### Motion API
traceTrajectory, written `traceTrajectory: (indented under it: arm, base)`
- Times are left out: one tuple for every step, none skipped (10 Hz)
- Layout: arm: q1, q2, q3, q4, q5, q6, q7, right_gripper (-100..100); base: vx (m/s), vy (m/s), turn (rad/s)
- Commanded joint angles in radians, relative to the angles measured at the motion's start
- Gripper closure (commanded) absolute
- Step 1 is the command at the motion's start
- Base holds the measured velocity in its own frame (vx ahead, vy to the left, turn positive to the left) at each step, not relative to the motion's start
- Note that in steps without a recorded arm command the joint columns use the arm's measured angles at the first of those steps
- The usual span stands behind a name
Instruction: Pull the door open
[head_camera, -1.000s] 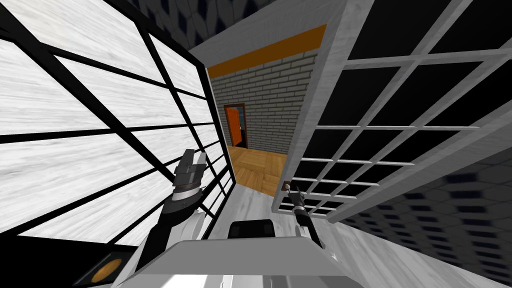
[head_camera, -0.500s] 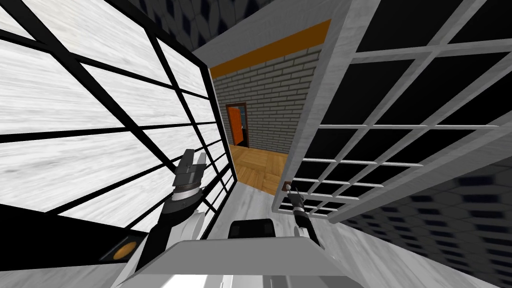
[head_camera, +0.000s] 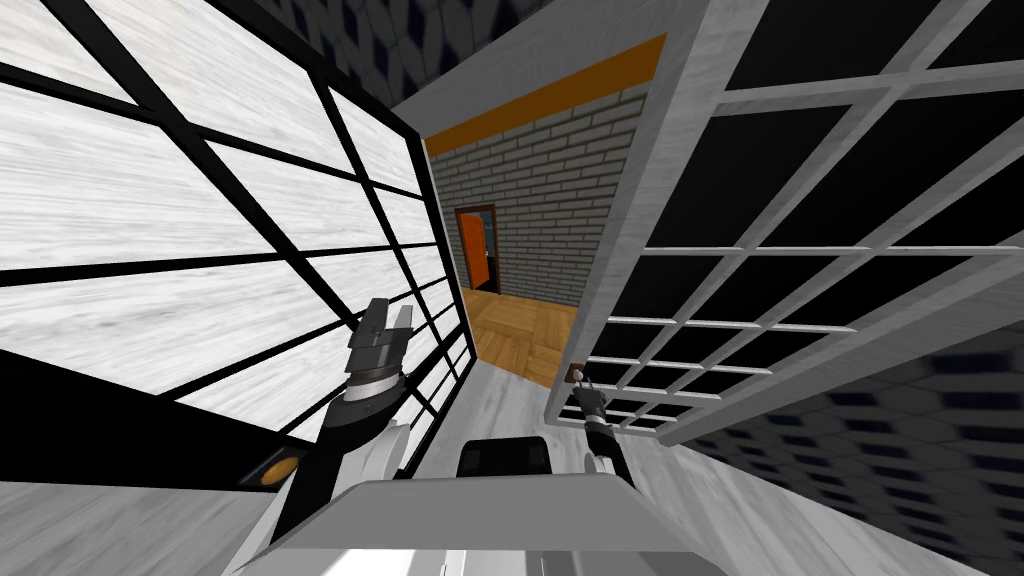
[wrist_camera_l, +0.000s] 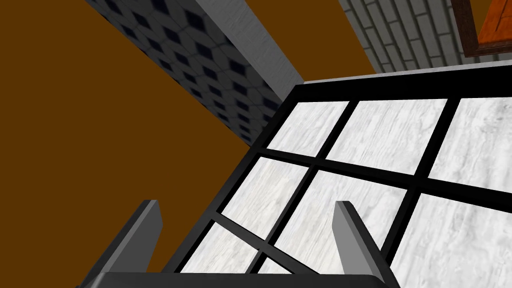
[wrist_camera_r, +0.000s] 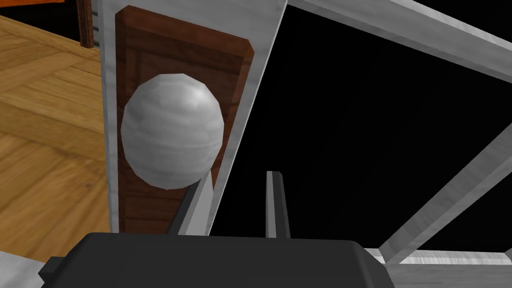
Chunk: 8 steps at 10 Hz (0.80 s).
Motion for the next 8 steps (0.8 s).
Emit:
traceTrajectory:
  arm:
    - [-0.038,0.008,0.021,0.024,0.008,-0.028,-0.032,-100]
    - [-0.038,0.008,0.021,0.024,0.008,-0.028,-0.032,-100]
    - [-0.038,0.008,0.021,0.024,0.008,-0.028,-0.032,-100]
    - [-0.038,0.008,0.021,0.024,0.008,-0.028,-0.032,-100]
    - [-0.038,0.008,0.021,0.024,0.008,-0.028,-0.032,-100]
    - [-0.038,0.008,0.021,0.024,0.008,-0.028,-0.032,-100]
    - [-0.038,0.008,0.021,0.024,0.008,-0.028,-0.032,-100]
    - [-0.038,0.008,0.021,0.024,0.008,-0.028,-0.032,-100]
  base:
    - [-0.014,0.003,-0.021]
    - [-0.001,0.006,-0.001]
    - [0.003,0.003,0.026]
    - [0.0,0.0,0.0]
    - [0.004,-0.009,-0.015]
    - [0.007,-0.006,-0.013]
    - [0.004,-0.005,0.001]
    - [-0.004,0.004,0.019]
